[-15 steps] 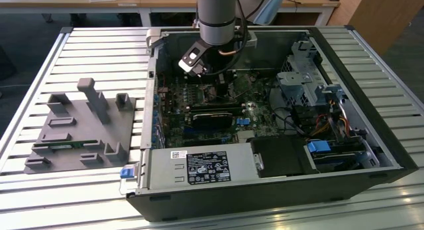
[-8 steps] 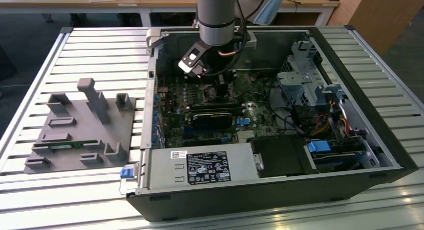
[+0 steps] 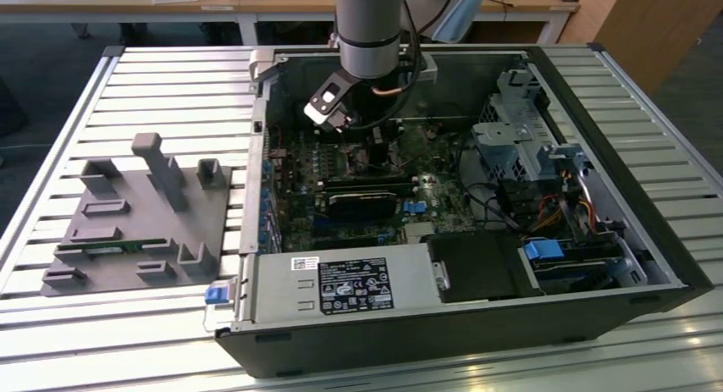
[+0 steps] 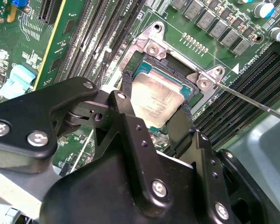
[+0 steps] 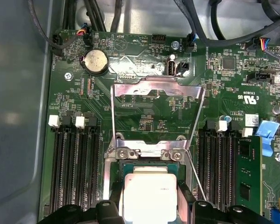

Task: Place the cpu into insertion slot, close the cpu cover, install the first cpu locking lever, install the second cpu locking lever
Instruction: 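Place the cpu into insertion slot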

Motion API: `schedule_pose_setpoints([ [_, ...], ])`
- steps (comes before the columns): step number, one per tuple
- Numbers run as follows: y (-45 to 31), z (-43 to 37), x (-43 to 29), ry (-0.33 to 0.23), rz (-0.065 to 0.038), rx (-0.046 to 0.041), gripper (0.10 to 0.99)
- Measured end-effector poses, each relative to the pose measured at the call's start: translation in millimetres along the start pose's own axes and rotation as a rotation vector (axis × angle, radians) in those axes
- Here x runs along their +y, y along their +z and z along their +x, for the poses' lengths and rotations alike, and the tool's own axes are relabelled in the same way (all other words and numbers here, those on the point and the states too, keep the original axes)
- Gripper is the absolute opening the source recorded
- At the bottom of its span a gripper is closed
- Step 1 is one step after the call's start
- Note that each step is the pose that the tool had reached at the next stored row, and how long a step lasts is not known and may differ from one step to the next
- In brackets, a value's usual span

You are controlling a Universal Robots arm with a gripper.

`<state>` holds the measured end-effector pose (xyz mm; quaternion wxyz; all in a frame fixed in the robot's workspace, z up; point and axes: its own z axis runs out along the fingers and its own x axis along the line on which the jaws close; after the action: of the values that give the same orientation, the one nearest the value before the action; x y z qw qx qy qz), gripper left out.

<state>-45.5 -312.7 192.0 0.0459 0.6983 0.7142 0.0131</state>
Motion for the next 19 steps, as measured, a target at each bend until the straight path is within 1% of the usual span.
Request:
schedule_pose_setpoints([
  [1, 0.1, 0.0, 0.0, 0.0, 0.0, 0.0, 0.541],
  [2, 0.0, 0.0, -0.1, 0.0, 0.0, -0.0003, 0.675],
  [10, 0.3, 5.0, -0.1, 0.0, 0.0, -0.0002, 0.675],
  [19, 1.4, 5.9, -0.1, 0.0, 0.0, 0.0031, 0.675],
])
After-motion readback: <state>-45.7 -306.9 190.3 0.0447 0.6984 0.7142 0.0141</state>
